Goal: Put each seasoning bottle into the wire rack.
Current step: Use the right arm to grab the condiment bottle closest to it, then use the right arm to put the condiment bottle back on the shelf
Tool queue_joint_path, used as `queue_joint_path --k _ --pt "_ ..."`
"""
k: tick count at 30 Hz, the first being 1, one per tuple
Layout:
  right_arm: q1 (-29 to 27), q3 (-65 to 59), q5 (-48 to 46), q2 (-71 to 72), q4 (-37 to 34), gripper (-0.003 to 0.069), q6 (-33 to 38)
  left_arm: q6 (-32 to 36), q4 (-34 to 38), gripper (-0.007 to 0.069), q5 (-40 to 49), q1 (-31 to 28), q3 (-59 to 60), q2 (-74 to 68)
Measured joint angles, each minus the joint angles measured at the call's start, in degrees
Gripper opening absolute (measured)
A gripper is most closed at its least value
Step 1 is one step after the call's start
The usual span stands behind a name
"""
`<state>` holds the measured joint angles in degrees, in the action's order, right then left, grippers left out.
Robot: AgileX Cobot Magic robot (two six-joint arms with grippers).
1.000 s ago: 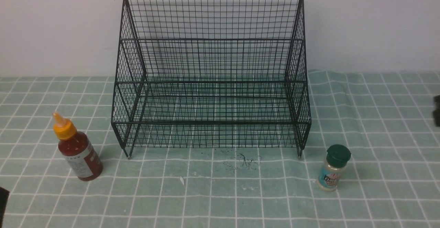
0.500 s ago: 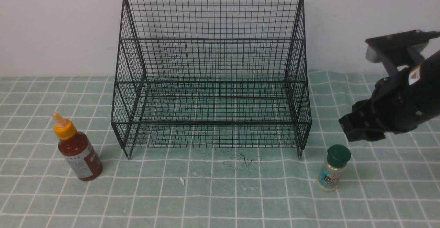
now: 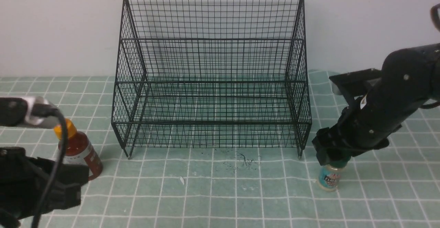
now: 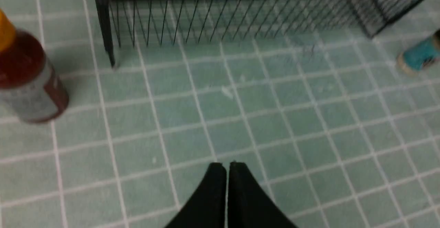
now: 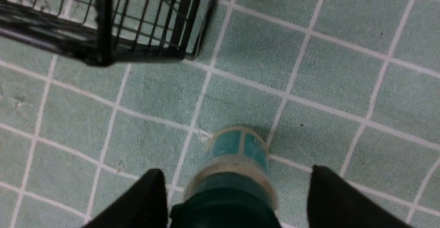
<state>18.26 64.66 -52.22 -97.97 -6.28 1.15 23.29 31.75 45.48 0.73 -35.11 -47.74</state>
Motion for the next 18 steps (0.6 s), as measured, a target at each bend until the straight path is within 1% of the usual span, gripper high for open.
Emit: queue_joint_path --k 1,2,3,4,7,12,15,18 --pt "0.0 0.0 -0.4 -0.1 0.0 0.0331 0.5 -0.4 -1.2 -0.0006 1.2 0.0 -0.1 -1.5" --pt "0.0 0.2 -1.1 0.0 0.0 0.0326 1.2 -0.9 -2.4 -0.0006 1.8 0.0 -0.1 -2.5" --pt "0.0 0.4 -2.7 0.1 -0.2 0.0344 1.7 -1.9 -4.4 -0.0006 2.6 0.0 -0.1 -3.6" --pt "0.0 0.4 -3.1 0.1 -0.2 0.0344 1.7 -2.3 -5.1 -0.0006 2.7 0.0 -0.1 -3.8" --pt "0.2 2.5 -10.8 4.2 -2.5 0.0348 2.5 -6.0 -10.4 -0.0006 3.2 0.0 -0.2 -4.6" --pt "3.2 10.1 -14.5 10.4 -4.9 0.0348 3.7 -9.3 -15.1 -0.0006 3.5 0.0 -0.2 -4.7" --pt "7.6 20.3 -17.0 9.9 -5.0 0.0348 4.1 -10.6 -16.6 -0.0006 3.6 0.0 -0.2 -4.7" --pt "9.5 29.2 -18.8 5.1 -4.2 0.0348 4.2 -11.0 -16.7 -0.0006 3.7 0.0 -0.2 -4.7"
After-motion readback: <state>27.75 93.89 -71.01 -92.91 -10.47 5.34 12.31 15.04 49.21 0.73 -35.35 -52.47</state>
